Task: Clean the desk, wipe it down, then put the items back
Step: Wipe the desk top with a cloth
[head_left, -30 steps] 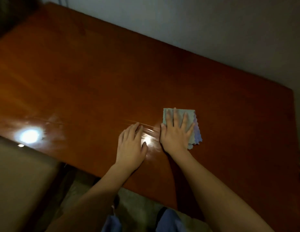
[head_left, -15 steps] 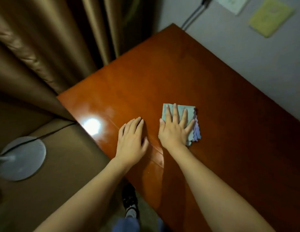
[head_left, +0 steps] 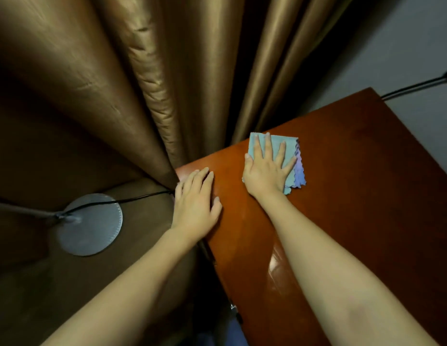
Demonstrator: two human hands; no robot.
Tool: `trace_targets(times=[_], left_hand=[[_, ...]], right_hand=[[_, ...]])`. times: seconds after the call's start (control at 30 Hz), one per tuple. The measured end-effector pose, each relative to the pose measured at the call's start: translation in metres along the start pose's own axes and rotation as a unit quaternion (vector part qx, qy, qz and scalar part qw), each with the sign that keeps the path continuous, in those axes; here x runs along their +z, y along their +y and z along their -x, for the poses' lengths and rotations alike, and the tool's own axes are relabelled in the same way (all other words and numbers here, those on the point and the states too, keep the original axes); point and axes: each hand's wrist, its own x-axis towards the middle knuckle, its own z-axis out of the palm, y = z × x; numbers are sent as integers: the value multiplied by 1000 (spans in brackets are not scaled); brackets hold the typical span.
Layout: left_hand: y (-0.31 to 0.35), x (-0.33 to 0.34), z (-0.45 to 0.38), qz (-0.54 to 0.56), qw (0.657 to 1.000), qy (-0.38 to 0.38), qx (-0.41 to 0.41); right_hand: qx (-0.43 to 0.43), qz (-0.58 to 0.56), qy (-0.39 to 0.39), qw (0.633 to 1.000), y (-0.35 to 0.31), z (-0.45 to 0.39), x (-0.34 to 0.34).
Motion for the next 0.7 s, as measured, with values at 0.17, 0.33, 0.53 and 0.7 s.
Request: trace_targets(times=[0.17,0.33,0.53,0.7], left_hand=[[-12,-6,-5,7,1000,3,18],[-13,-2,-1,10,1000,16,20],[-7,5,9,10,1000,18,17],[10,14,27,10,999,25,22]], right_hand=[[-20,-6,12,1000,-24,-22,1],[-54,15,15,998,-30,-21,3],[-102,21,15,994,-25,1,9],[-100,21,14,995,6,33,15]])
